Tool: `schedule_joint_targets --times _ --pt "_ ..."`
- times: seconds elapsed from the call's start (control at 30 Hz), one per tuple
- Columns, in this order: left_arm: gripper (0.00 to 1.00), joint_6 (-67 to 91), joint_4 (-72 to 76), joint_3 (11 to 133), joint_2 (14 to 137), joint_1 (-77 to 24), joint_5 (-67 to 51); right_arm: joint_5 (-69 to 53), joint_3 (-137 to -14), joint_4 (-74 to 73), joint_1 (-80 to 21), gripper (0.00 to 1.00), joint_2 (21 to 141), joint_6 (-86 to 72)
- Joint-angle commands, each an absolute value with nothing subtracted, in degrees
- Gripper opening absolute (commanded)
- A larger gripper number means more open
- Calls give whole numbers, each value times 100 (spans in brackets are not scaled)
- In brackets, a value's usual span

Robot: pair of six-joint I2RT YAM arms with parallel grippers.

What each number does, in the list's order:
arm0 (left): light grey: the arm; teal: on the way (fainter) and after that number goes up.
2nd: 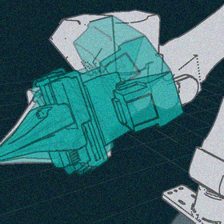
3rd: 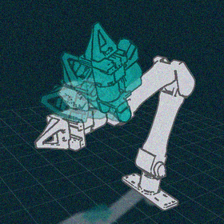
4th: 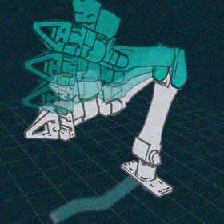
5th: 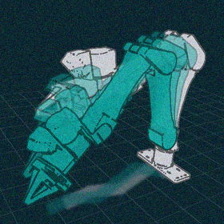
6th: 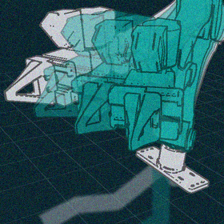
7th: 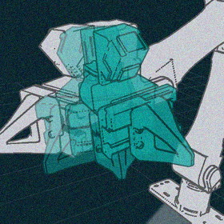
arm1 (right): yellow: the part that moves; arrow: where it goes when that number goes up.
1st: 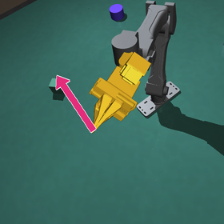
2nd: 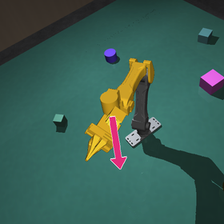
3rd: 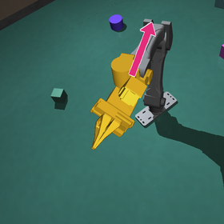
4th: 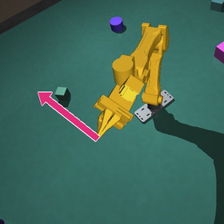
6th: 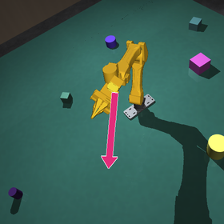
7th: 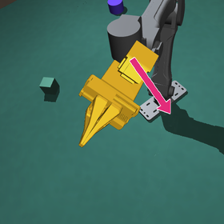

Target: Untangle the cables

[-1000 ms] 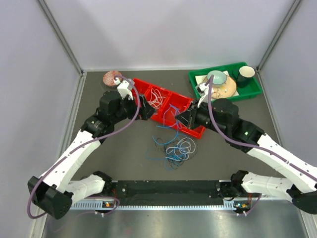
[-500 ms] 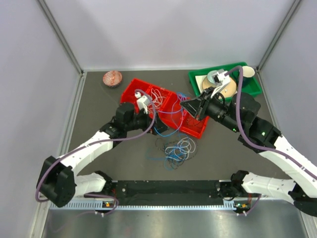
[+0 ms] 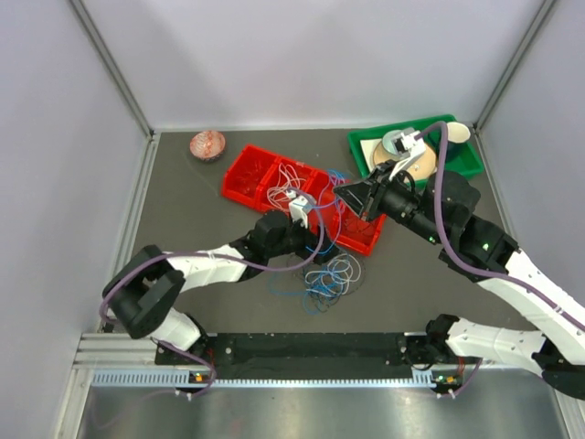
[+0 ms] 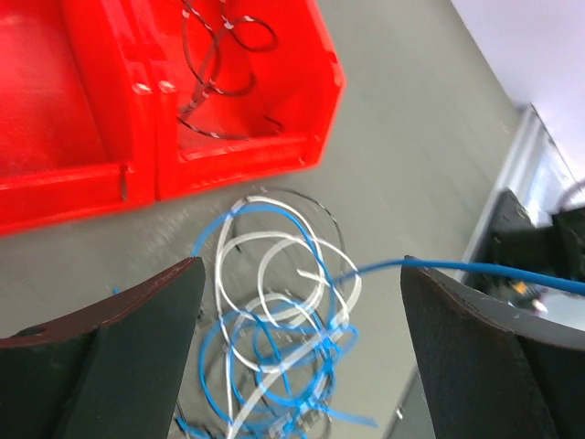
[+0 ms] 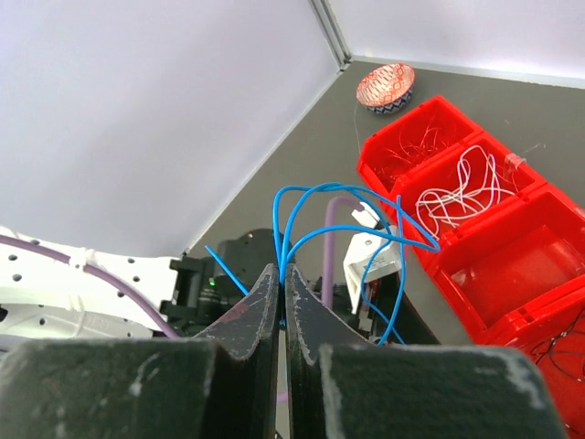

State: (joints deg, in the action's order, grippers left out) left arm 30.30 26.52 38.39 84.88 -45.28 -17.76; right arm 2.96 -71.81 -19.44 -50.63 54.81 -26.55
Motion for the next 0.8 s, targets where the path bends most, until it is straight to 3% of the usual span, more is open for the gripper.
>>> schedule_joint_targets --times 0.0,0.1,0.13,0.2,0.23,0.53,0.77 --pt "90 3216 3735 3858 8876 -4614 -1283 360 -7488 -1775 -5133 0 5388 -2566" --pt "69 3480 3946 3920 9123 -4632 -1310 422 -7488 -1784 -5133 0 5353 -2558" --pt "42 3507 3720 4050 9149 -4641 -1292 457 -7488 -1784 -5133 0 5326 -2540" --pt "6 3507 3289 4174 8975 -4641 -1082 553 -7471 -1784 -5133 0 5317 -2514" --pt "0 3481 3052 4305 8843 -4641 -985 702 -7453 -1828 -5133 0 5309 -2470" --pt "0 2979 468 5227 6567 -4632 -580 1985 -7155 -2259 -5019 0 5291 -2145" --pt "0 2629 -624 6292 5608 -4632 -501 1442 -6672 -2241 -4211 0 5370 -2531"
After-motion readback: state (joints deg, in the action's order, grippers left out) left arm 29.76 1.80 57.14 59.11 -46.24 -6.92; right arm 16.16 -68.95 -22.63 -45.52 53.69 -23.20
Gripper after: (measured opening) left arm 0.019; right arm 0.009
